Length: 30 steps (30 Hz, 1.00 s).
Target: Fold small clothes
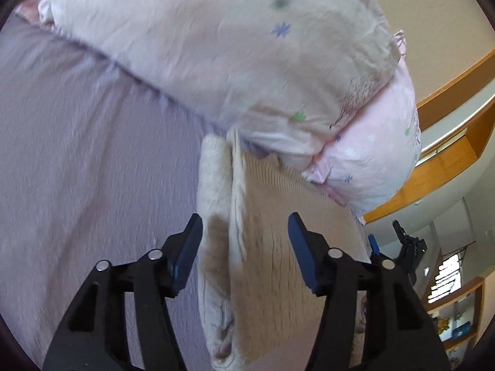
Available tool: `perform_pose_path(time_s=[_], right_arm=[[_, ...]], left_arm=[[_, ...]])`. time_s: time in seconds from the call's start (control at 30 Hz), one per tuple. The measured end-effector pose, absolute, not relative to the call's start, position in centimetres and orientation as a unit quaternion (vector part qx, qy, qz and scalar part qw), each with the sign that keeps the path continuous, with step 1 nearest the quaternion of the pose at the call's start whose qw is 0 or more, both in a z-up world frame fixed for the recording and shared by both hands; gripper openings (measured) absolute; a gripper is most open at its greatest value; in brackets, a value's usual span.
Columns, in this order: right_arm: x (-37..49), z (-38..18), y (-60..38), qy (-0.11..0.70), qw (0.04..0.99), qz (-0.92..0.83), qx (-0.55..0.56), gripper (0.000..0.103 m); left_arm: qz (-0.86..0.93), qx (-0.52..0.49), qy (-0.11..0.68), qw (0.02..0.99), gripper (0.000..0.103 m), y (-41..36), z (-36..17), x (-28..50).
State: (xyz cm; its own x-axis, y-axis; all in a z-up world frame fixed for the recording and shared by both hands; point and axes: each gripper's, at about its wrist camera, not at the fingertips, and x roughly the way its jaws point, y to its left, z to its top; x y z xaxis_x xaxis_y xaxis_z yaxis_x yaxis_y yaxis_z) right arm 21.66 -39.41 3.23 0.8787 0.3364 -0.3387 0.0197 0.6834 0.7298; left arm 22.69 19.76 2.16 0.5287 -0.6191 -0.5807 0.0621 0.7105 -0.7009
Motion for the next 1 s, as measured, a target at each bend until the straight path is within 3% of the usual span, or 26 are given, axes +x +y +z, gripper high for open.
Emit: perform_pose_path(time_s=[0.23,0.33,0.4,0.47,0.63,0.7,0.73,0.77,0.87,1.0], right_arm=[[21.9,0.8,-40.7,0.242,0.863,0.116,0.428,0.102],[21.4,0.9,-41.6,0.233,0.856,0.117,0.447,0.102],[20.6,1.4,-42.9,0.206,0.857,0.119,0.458,0.102],[20.2,1.8,-43.6,0.196,0.857,0.121,0.461,0.102],[20.3,1.7,-43.9,0.205,0.853,0.128,0.464,0.102],[20.6,1.9,-43.4,0.215,0.856,0.132,0.452,0.102],[20.8,2.0,-43.1,0.221,0.858,0.133,0.445,0.102],[20.9,2.2,-42.9,0.227,0.861,0.132,0.436,0.102],[20.9,2.5,-42.7,0.231,0.866,0.129,0.424,0.102],[20.1,3.1,-43.7,0.211,0.875,0.121,0.419,0.102]], left_arm=[[-0.205,-0.336,0.453,0.800,0.050,18.3,0.2,22.1],[-0.155,-0.351,0.448,0.807,0.035,18.5,0.2,21.2],[-0.130,-0.360,0.431,0.817,0.039,18.9,0.7,20.3],[-0.122,-0.331,0.443,0.824,0.053,18.3,0.7,20.4],[-0.139,-0.310,0.457,0.822,0.059,16.9,0.4,21.4],[-0.142,-0.308,0.462,0.820,0.043,16.6,0.2,21.8],[-0.152,-0.325,0.470,0.806,0.026,16.5,-0.4,22.0],[-0.155,-0.348,0.471,0.796,0.021,16.5,-0.6,22.1],[-0.175,-0.368,0.448,0.796,0.017,15.5,1.5,21.8],[-0.303,-0.371,0.394,0.784,0.016,7.6,8.2,22.7]])
